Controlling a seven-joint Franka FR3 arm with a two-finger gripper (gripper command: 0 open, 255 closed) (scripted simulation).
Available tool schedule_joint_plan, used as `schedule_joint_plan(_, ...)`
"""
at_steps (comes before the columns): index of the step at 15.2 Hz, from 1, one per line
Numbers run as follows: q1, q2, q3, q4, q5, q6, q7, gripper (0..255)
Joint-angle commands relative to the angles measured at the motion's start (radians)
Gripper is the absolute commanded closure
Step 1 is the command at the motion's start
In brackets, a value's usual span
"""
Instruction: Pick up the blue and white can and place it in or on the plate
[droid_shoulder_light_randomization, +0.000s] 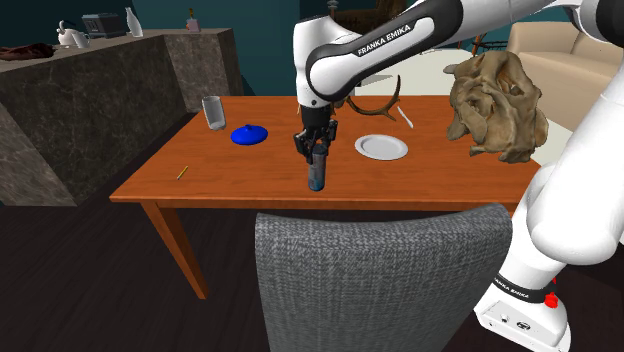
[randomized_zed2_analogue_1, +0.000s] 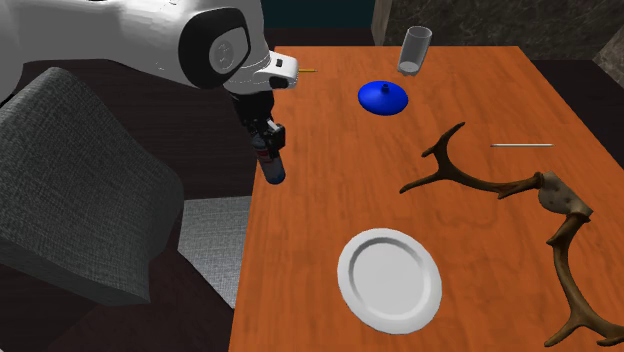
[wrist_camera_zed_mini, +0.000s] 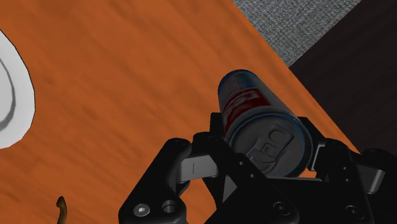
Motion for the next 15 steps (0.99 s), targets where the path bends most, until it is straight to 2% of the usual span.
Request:
schedule_joint_plan(1, 0.0, 0.001, -0.001, -0.002, -0.001, -0.001, 0.0, 255)
schedule_joint_plan(15, 0.0, -0.04, -0.001, 0.128, 0.009, -0.171, -0.013, 255)
